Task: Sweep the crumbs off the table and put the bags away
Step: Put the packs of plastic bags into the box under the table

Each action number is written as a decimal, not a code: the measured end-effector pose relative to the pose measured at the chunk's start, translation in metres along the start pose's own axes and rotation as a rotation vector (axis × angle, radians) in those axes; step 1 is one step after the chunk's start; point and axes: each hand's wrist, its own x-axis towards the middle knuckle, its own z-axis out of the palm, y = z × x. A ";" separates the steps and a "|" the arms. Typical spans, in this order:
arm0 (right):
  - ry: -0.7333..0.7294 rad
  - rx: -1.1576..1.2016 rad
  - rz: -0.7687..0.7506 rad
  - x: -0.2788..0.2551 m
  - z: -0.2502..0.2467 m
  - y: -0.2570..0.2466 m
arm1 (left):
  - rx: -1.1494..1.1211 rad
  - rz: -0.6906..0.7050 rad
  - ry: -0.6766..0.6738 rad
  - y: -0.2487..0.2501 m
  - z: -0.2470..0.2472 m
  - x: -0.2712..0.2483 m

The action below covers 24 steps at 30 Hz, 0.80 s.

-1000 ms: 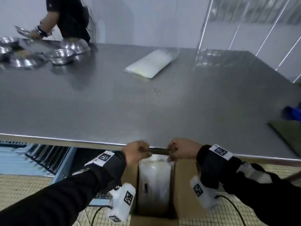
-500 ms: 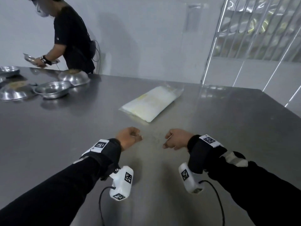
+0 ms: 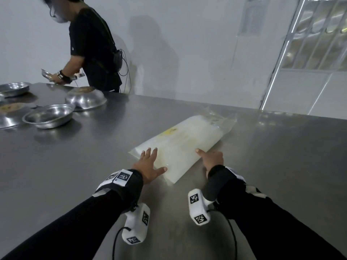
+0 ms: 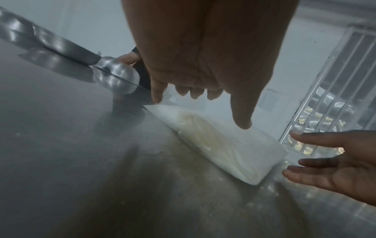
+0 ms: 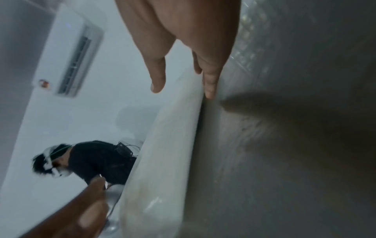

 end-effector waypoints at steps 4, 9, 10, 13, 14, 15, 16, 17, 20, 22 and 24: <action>-0.011 0.281 0.093 0.062 0.028 0.030 | 0.036 -0.032 -0.161 -0.001 0.002 0.003; -0.234 0.225 0.167 0.049 0.042 0.001 | 0.084 -0.041 -0.211 0.002 -0.004 -0.001; -0.276 0.203 0.168 0.044 0.044 -0.003 | 0.094 -0.043 -0.217 0.002 -0.006 -0.002; -0.319 0.143 0.120 0.043 0.049 -0.003 | 0.156 -0.050 -0.246 0.003 -0.013 -0.007; -0.325 0.116 0.112 0.044 0.049 0.000 | 0.170 -0.049 -0.260 0.002 -0.014 -0.010; -0.319 0.116 0.111 0.044 0.048 0.002 | 0.167 -0.043 -0.268 0.000 -0.015 -0.013; -0.316 0.148 0.109 0.035 0.045 0.000 | 0.149 -0.035 -0.263 -0.003 -0.016 -0.016; -0.327 0.204 0.118 0.027 0.042 -0.002 | 0.125 -0.027 -0.234 -0.006 -0.018 -0.019; -0.406 0.365 0.105 -0.001 0.032 -0.001 | 0.088 0.011 -0.032 -0.018 -0.029 -0.031; -0.453 0.440 0.013 -0.024 0.024 -0.005 | 0.080 0.029 0.078 -0.024 -0.036 -0.041; -0.505 0.435 -0.014 -0.050 0.019 -0.010 | 0.039 -0.026 0.082 -0.032 -0.042 -0.056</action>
